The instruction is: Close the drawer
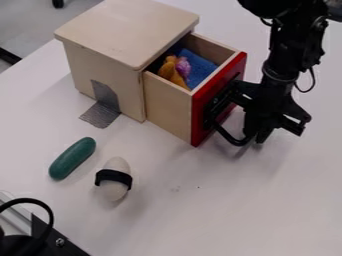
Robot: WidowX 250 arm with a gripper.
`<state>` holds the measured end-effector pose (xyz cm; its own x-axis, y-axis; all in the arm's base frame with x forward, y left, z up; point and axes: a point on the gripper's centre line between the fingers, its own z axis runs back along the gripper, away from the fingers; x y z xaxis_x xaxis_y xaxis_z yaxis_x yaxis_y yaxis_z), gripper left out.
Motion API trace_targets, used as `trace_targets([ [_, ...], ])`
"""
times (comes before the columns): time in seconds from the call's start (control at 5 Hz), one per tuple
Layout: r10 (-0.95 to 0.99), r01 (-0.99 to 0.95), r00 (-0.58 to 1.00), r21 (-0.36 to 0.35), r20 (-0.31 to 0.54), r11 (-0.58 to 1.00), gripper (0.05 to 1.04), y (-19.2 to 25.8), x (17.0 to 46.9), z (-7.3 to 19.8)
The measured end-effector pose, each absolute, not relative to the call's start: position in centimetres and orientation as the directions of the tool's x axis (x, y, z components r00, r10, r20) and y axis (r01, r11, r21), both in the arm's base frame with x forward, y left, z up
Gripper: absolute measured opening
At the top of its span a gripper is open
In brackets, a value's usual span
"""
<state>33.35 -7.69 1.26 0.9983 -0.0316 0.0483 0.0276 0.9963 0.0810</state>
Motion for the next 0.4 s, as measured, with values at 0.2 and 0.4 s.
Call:
trace_targets([
  [0.2,-0.013,0.009,0.999,0.080,0.048,0.997,0.123,-7.0,33.3,1.2],
  [0.4,0.028,-0.032,0.999,0.082,0.047,0.996,0.123,-5.5,33.6,1.2],
])
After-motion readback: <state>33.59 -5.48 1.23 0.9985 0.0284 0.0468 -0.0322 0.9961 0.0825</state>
